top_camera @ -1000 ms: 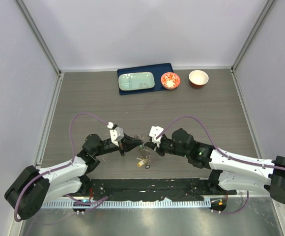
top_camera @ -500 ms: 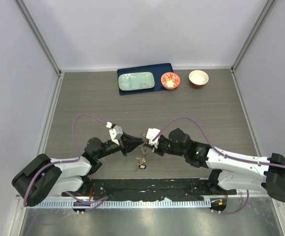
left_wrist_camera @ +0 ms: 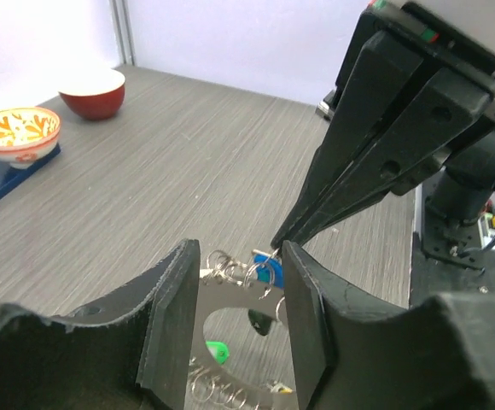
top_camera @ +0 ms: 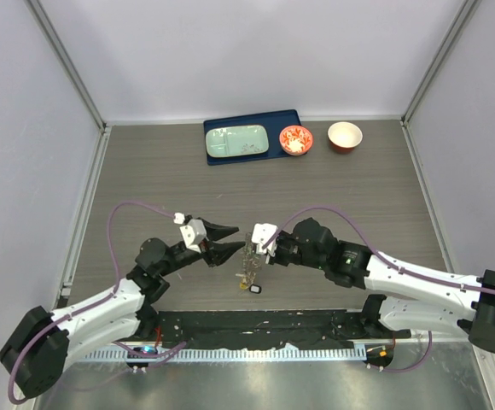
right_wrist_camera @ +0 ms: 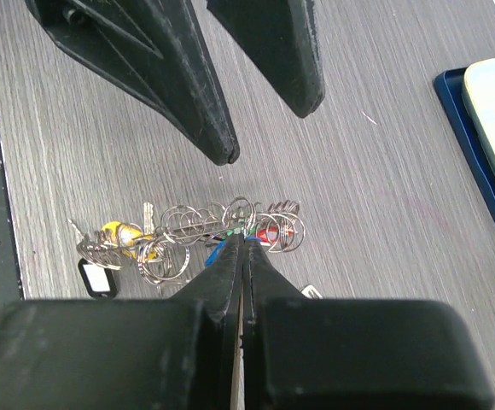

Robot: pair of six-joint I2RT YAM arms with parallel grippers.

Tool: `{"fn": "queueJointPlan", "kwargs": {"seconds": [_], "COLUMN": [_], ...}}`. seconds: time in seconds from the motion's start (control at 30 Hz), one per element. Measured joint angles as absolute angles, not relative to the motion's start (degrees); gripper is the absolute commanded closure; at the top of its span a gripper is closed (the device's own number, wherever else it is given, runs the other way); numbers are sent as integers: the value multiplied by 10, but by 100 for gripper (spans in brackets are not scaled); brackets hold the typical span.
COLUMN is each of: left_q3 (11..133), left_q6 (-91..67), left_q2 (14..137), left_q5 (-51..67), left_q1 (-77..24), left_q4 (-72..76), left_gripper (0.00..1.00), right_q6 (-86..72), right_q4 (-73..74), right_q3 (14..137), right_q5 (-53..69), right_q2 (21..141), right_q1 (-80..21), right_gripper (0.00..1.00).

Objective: Put the keys on the keyring

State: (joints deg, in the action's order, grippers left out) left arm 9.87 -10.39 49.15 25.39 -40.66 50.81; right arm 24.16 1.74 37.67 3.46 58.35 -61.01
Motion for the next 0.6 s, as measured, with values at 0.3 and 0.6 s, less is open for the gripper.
{"fn": "queueJointPlan", "kwargs": {"seconds": [0.3,0.6], "left_q3": [141,191], "left_q6": [-11,13], "left_q2": [536,638], "left_q5": [330,503], "left_q1": [-374,-318], "left_q4": [390,398], "left_gripper": [50,57], "right_q6": [260,268], "right_q4": [62,78], "right_q3": [401,403], "right_q5": [37,47], "right_q2": [584,584], "right_q1": [-610,-610], "right_gripper": [99,99]}}
